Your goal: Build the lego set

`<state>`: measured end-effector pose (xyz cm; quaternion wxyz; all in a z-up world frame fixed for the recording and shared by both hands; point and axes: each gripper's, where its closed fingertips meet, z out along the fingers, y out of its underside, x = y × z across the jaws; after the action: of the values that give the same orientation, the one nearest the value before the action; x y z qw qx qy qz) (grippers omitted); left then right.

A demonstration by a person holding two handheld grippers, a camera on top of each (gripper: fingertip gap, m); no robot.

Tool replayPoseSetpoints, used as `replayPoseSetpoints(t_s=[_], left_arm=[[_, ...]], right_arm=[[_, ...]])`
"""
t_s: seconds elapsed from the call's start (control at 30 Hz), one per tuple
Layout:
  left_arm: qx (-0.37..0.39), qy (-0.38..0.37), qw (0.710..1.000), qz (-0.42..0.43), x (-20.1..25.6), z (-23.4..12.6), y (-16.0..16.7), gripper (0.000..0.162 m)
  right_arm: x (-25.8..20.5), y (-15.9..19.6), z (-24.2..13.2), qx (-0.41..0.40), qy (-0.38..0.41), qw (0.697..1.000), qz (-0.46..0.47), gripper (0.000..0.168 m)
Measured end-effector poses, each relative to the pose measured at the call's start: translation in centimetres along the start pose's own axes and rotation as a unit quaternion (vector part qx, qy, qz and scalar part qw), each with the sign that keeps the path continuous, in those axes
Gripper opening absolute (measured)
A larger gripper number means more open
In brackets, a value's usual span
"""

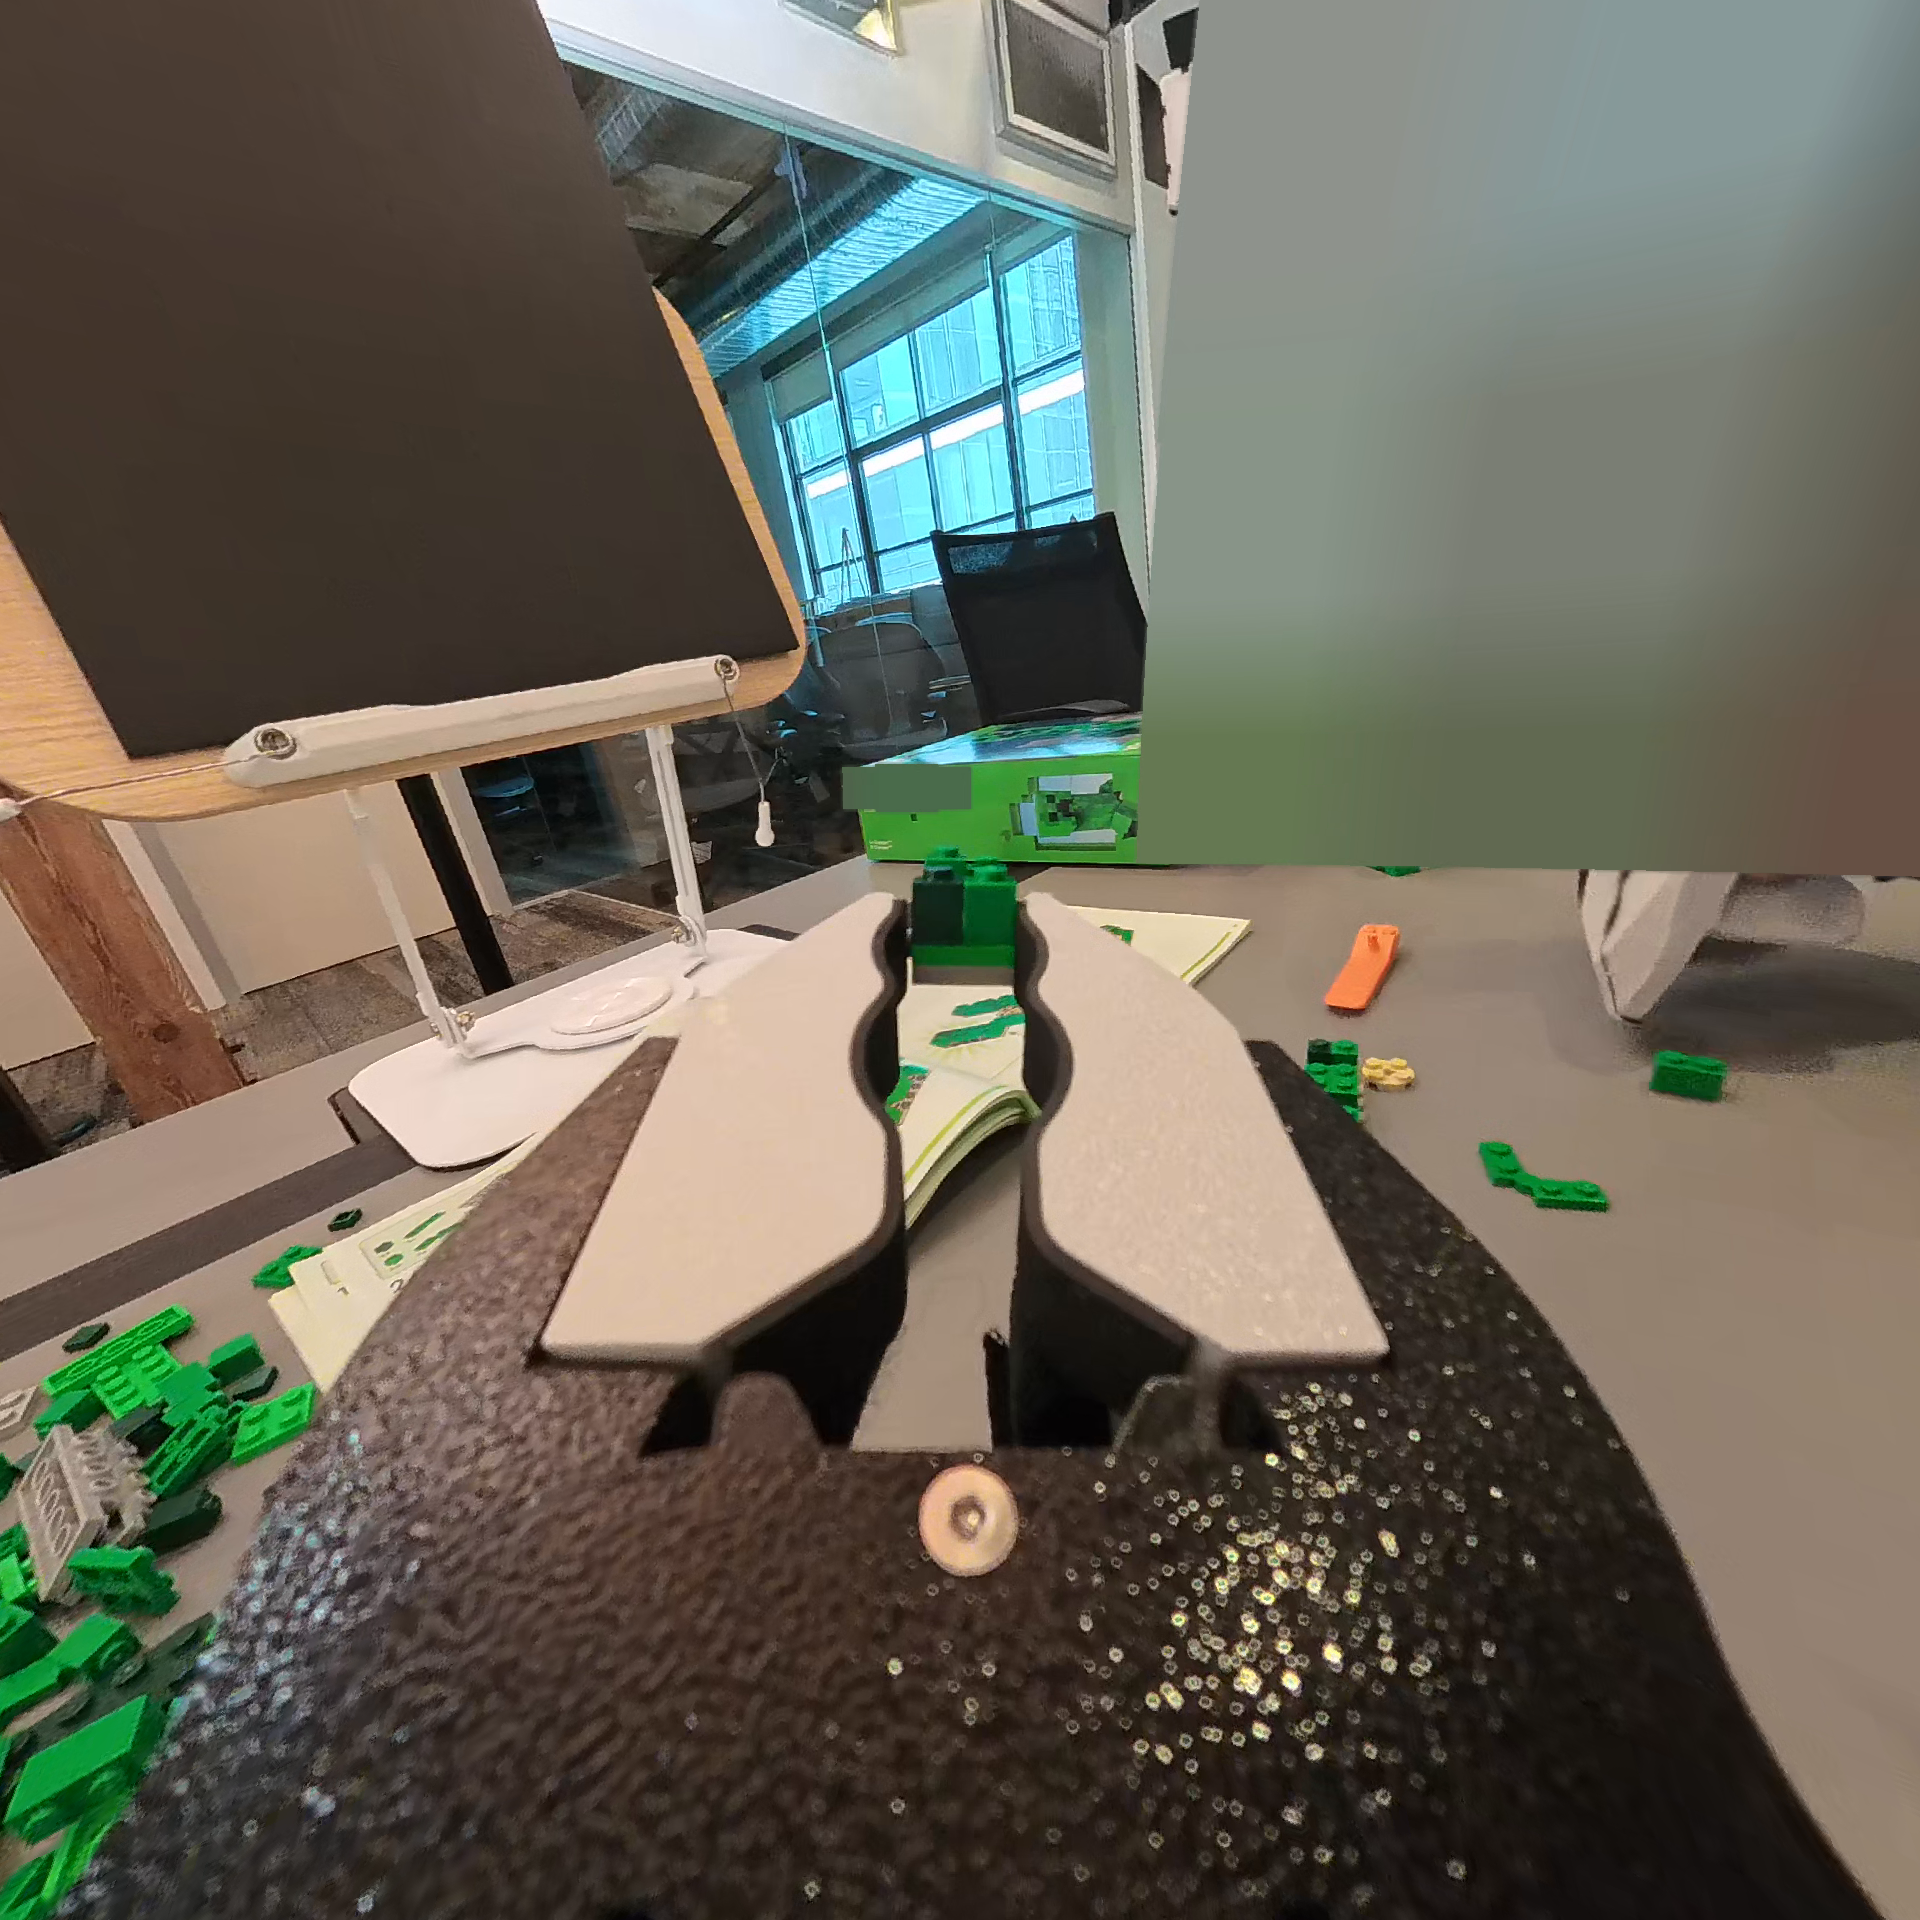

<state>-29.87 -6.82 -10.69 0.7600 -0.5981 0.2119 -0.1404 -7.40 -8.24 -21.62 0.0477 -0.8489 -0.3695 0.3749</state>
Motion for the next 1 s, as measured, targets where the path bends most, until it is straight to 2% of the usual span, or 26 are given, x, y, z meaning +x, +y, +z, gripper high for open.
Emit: replayPoseSetpoints(t_s=[0.1,0.13,0.2,0.27,0.33,0.43,0.57,0.7,0.77,1.0], left_arm=[[-0.001,0.005,1.0,-0.001,0.1,0.0,0.0,0.018],[-0.001,0.005,1.0,0.0,0.2,0.1,0.0,0.018],[-0.002,0.007,1.0,-0.001,0.2,0.1,0.1,0.018],[-0.003,0.008,1.0,-0.003,0.2,0.1,0.1,0.018],[-0.002,0.007,1.0,-0.002,0.2,0.1,0.1,0.018],[0.004,-0.007,1.0,0.009,-0.1,-0.1,-0.2,0.018],[0.004,-0.012,1.0,0.019,-0.1,-0.1,-0.3,0.018],[0.003,-0.01,1.0,0.027,0.1,-0.1,-0.4,0.018],[0.002,-0.011,0.999,0.033,0.2,-0.1,-0.4,0.018],[0.004,-0.008,1.0,0.026,0.1,-0.1,-0.4,0.018]], right_arm=[[1.3,0.7,-0.3,-0.031,-0.003,0.999,0.028,0.004],[1.0,0.4,-0.4,-0.024,-0.005,1.0,0.01,0.011],[-0.5,-0.3,-0.6,-0.001,-0.004,0.996,-0.087,0.019],[-1.2,-0.1,-0.5,0.004,0.038,0.984,-0.173,0.023],[-1.1,0.0,-0.3,0.009,0.111,0.973,-0.202,0.024],[-4.0,-1.8,0.3,0.079,0.147,0.957,-0.237,0.018],[-8.7,-4.3,4.3,0.069,0.143,0.905,-0.396,0.011],[-9.3,-6.3,9.1,0.03,0.167,0.828,-0.535,0.02],[-9.0,-7.1,10.6,0.009,0.145,0.83,-0.538,0.025],[-7.8,-8.3,12.1,-0.048,0.111,0.853,-0.508,0.023]])
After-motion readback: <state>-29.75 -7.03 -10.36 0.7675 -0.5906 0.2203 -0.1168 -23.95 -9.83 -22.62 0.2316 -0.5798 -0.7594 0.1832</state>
